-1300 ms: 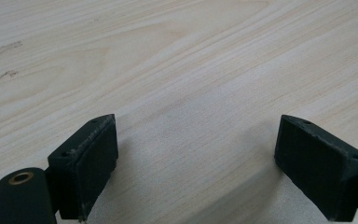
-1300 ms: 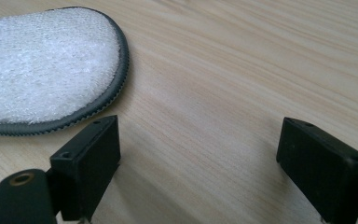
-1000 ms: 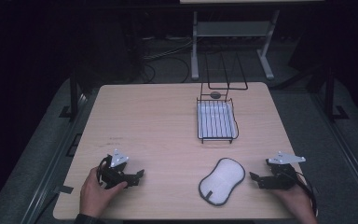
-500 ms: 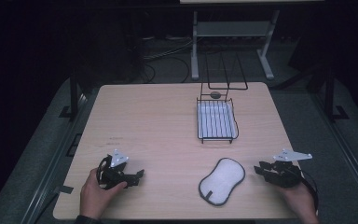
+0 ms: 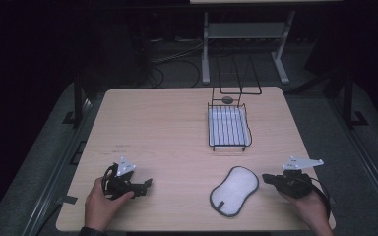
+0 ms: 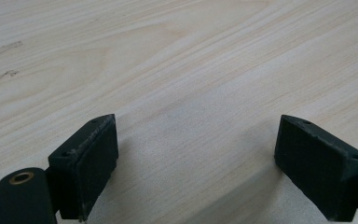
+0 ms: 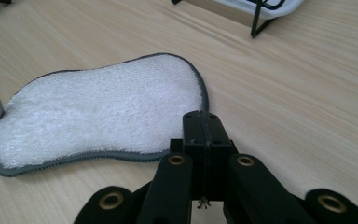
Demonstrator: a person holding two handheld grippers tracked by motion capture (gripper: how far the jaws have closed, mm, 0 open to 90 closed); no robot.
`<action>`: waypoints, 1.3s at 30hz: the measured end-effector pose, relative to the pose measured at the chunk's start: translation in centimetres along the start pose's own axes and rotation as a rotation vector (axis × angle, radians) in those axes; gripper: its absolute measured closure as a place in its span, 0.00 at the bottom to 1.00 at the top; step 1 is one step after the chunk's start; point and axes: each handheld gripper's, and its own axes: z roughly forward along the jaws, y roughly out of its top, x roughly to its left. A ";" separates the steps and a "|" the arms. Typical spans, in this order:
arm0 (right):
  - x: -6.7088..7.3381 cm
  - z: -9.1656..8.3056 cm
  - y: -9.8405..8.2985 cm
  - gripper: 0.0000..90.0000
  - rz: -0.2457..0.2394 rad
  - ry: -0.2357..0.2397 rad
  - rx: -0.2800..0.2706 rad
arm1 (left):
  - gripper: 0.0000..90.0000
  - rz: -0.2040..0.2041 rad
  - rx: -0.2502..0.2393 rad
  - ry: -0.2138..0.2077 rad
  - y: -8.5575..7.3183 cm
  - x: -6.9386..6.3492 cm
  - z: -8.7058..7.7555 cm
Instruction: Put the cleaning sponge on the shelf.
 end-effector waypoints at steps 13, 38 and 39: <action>0.8 1.3 0.9 1.00 -0.021 0.042 0.015 | 0.14 0.000 0.000 0.000 0.0 0.0 0.0; 0.4 3.5 1.5 1.00 -0.023 0.019 0.075 | 0.14 0.000 0.000 0.000 0.0 0.0 0.0; 0.4 3.4 1.6 1.00 -0.023 0.017 0.067 | 0.14 0.000 0.000 0.000 0.0 0.0 0.0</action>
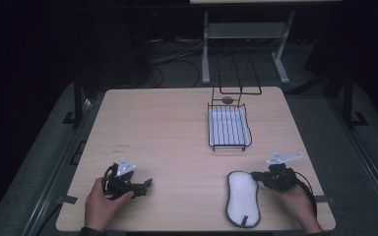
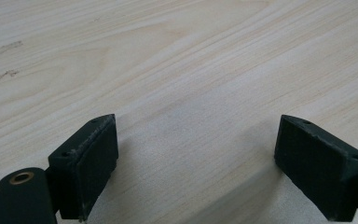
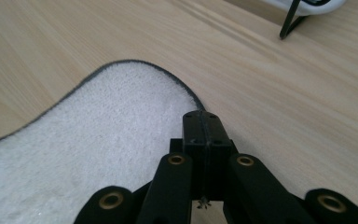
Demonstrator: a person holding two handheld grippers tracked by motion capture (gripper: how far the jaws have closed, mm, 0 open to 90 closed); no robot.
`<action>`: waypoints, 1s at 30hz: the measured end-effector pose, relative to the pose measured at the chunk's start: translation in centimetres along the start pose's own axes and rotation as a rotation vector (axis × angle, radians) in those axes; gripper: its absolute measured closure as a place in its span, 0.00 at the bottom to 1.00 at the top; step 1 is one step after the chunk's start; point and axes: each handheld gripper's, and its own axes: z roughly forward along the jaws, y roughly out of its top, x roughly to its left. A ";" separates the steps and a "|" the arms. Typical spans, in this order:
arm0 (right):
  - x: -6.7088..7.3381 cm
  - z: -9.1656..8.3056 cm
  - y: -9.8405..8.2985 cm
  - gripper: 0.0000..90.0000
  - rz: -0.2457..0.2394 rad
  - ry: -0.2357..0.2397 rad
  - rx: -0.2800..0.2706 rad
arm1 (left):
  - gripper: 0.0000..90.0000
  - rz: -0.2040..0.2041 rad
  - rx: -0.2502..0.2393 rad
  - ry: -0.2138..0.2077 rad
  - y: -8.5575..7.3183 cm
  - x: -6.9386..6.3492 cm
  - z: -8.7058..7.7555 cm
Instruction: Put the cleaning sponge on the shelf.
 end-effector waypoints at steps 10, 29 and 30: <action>1.8 -1.6 -0.3 1.00 -0.009 0.043 -0.045 | 0.14 -0.001 -0.001 0.000 0.0 0.0 0.0; 4.3 -1.0 -1.5 1.00 -0.049 0.046 0.024 | 0.14 0.000 0.000 0.001 0.0 0.0 0.0; 4.2 -0.9 -1.4 1.00 -0.051 0.044 0.022 | 0.14 0.001 0.000 0.001 0.0 0.0 0.0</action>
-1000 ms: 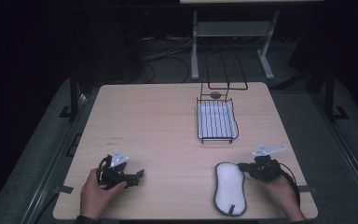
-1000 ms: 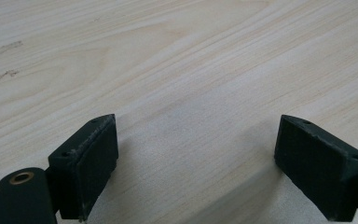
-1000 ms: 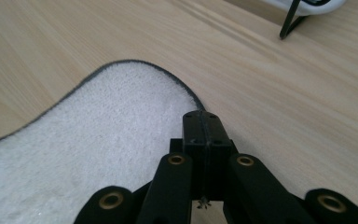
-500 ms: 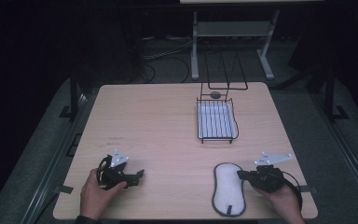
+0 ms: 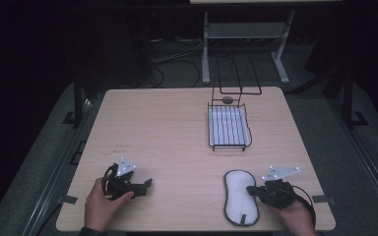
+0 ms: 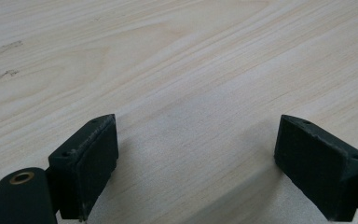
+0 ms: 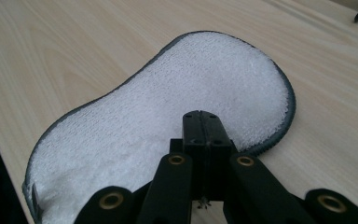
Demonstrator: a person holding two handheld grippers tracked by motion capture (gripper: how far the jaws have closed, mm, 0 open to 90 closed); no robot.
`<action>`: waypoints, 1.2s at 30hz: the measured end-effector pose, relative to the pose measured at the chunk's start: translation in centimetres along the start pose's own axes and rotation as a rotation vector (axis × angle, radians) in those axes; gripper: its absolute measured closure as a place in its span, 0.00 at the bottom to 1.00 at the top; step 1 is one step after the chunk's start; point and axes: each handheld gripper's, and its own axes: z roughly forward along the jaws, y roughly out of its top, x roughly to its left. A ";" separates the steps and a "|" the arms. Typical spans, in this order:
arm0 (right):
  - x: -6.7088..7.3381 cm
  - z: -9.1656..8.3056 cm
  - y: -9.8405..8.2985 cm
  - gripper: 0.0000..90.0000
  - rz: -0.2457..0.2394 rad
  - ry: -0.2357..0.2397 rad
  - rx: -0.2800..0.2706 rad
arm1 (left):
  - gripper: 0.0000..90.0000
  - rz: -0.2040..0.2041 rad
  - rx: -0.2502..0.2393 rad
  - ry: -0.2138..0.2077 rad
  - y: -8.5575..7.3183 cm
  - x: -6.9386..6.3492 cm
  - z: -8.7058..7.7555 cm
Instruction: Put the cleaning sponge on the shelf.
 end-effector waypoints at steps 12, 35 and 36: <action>-1.6 1.6 2.1 1.00 -0.014 -0.003 0.008 | 0.14 0.000 0.000 0.000 0.0 0.0 0.0; 0.8 0.7 2.2 1.00 -0.048 0.064 -0.034 | 0.14 0.000 0.000 0.000 0.0 0.0 0.0; 1.0 0.5 1.7 1.00 -0.045 0.066 -0.030 | 0.14 0.000 0.000 0.000 0.0 0.0 0.0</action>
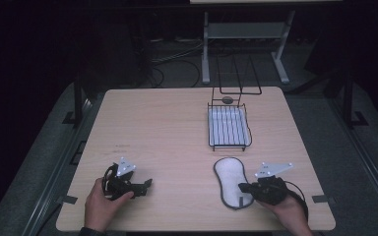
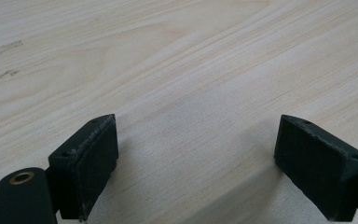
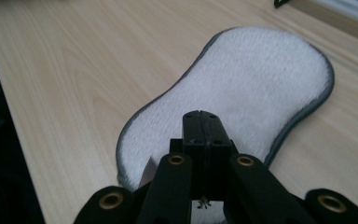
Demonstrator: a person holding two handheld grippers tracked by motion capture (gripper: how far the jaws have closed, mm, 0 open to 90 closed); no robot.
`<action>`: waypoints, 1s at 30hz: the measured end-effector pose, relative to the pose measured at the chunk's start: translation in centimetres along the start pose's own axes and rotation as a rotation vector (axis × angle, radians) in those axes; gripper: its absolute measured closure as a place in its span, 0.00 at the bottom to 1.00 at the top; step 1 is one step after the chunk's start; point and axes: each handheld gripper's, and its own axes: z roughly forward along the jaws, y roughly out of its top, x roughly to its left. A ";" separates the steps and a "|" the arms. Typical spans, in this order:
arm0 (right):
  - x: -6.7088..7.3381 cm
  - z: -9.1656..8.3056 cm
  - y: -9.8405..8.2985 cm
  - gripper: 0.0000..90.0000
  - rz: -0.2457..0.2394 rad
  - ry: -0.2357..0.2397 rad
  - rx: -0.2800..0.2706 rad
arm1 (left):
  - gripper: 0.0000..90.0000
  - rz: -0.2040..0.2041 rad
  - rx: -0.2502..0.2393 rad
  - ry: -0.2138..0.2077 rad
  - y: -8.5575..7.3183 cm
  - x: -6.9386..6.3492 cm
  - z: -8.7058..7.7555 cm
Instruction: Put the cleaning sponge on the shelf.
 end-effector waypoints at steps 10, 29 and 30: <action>0.4 -0.3 -1.5 1.00 0.022 0.010 0.033 | 0.14 -0.001 -0.001 0.000 0.0 0.0 0.0; -2.5 -1.4 -1.8 1.00 0.062 -0.056 0.035 | 0.14 -0.001 -0.001 0.000 0.0 0.0 0.0; -2.7 -1.4 -1.8 1.00 0.068 -0.062 0.036 | 0.14 0.000 0.000 0.000 0.0 0.0 0.0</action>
